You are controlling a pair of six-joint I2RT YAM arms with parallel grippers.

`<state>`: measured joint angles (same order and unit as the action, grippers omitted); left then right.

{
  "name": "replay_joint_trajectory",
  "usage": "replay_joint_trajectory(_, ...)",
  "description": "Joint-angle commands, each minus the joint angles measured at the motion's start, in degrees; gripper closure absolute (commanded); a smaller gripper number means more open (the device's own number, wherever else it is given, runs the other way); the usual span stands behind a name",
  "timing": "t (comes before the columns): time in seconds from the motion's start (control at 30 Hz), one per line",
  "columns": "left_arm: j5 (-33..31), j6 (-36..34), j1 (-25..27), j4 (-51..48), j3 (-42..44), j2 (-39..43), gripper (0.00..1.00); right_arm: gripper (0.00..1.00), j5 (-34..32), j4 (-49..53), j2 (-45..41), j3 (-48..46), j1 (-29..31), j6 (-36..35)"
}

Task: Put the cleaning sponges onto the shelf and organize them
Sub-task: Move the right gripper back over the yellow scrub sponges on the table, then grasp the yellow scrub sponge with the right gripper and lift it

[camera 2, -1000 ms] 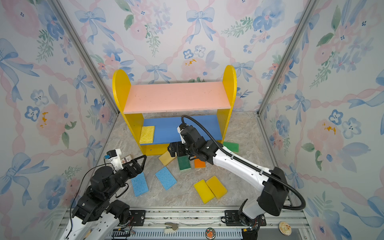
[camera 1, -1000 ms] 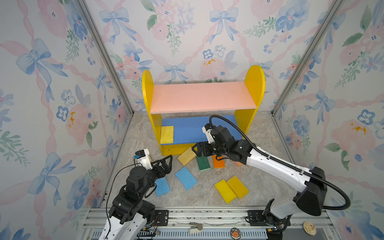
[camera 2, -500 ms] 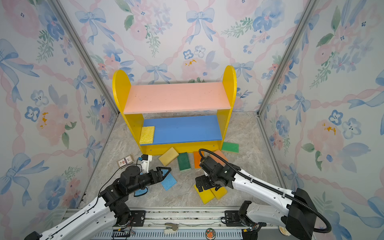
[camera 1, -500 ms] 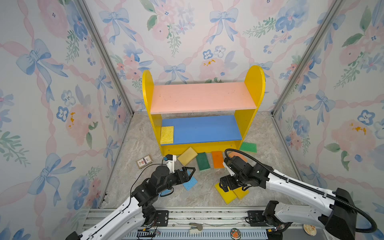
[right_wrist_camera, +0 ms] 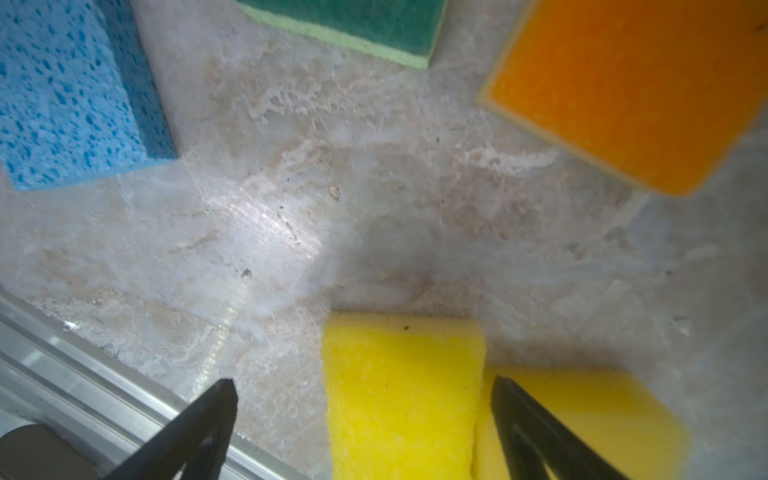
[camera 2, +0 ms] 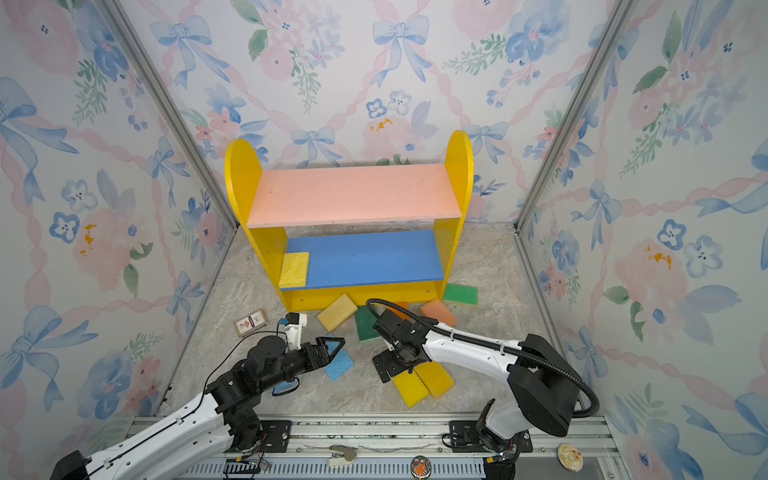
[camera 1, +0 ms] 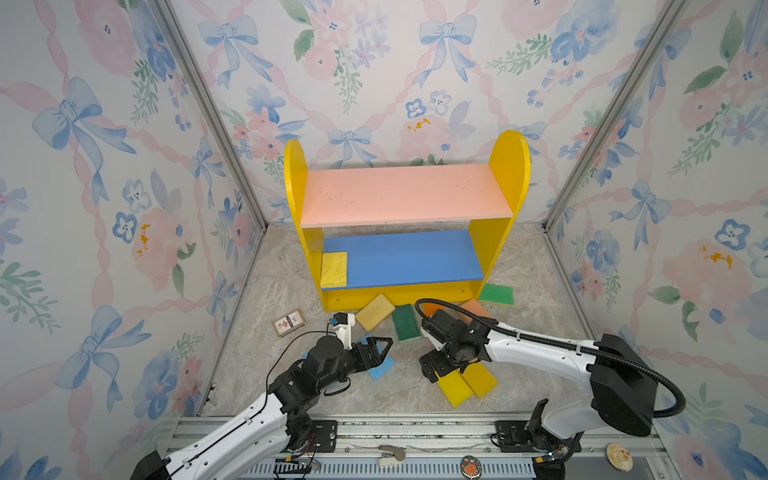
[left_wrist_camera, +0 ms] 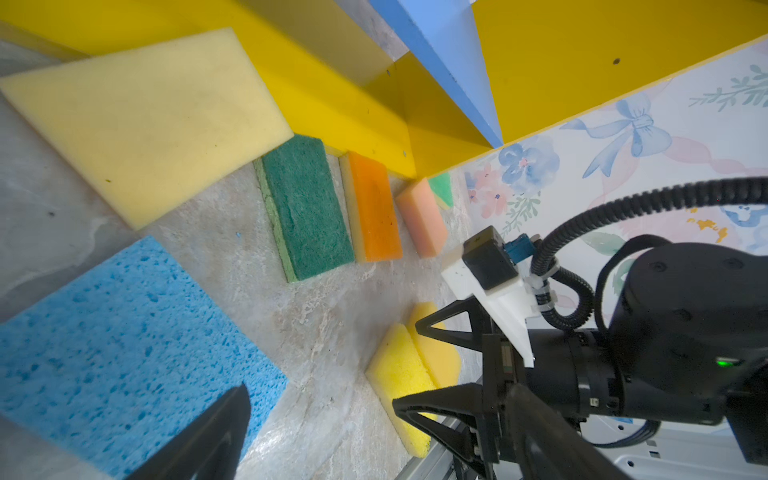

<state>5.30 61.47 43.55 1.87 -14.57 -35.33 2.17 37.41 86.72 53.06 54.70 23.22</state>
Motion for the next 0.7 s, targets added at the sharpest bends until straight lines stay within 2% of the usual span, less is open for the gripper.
replay_joint_trajectory(0.0,-1.2,0.9,0.3,1.3,0.8,0.6,0.02,0.02,-1.7,0.2,2.9,2.3,0.7,-2.4)
replay_joint_trajectory(0.2,-1.1,1.0,0.3,1.2,0.6,0.6,0.02,0.02,-2.7,0.4,5.6,2.4,0.4,-2.4)
replay_joint_trajectory(0.67,-0.6,0.9,0.4,1.2,0.0,0.0,0.02,0.01,-5.0,1.8,4.8,-0.5,0.8,-0.3)
